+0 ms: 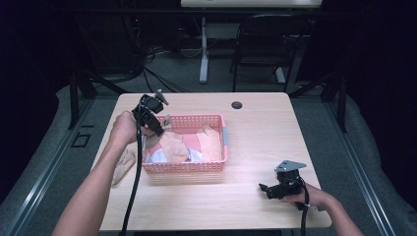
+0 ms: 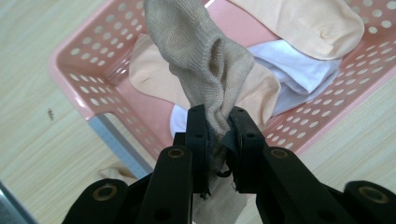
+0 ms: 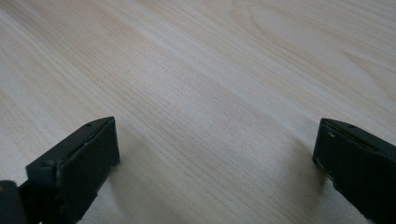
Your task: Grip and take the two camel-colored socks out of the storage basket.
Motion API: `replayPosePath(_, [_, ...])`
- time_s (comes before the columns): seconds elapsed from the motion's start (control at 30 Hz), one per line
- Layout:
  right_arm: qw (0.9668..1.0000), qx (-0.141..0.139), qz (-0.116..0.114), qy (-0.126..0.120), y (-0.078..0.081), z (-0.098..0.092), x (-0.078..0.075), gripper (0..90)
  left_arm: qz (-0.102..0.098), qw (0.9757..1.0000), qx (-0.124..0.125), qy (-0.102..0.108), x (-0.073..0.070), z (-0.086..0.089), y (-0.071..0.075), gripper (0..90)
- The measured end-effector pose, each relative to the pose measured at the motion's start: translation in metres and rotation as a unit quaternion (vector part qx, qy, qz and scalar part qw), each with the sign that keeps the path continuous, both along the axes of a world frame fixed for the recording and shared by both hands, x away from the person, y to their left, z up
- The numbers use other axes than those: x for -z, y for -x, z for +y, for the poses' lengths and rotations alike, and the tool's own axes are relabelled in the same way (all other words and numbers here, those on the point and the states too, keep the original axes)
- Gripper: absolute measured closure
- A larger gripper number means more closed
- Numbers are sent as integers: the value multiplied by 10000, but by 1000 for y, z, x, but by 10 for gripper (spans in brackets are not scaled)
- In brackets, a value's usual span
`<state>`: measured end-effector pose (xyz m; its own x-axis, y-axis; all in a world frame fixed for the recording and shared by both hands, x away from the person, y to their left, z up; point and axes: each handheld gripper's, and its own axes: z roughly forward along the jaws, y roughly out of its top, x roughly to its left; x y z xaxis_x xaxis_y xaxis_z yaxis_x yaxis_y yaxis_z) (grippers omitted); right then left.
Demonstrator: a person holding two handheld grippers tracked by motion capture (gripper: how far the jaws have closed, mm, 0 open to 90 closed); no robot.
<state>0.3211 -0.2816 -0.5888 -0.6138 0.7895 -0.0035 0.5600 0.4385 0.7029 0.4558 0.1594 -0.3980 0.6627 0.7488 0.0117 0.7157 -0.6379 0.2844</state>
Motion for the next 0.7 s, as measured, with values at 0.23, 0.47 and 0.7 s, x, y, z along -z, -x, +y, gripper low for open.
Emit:
replayPosePath(0.23, [10000, 10, -17, -17, 0, 0, 1, 0, -63, 10000, -56, -36, -12, 7, 1, 796])
replayPosePath(0.47, [10000, 3, 7, 2, 0, 0, 0, 0, -101, 9997, -229, 24, -17, 27, 4, 796])
replayPosePath(0.7, [10000, 0, -2, 11, 0, 0, 0, 0, -165, 9986, -511, -13, -24, 59, 12, 797])
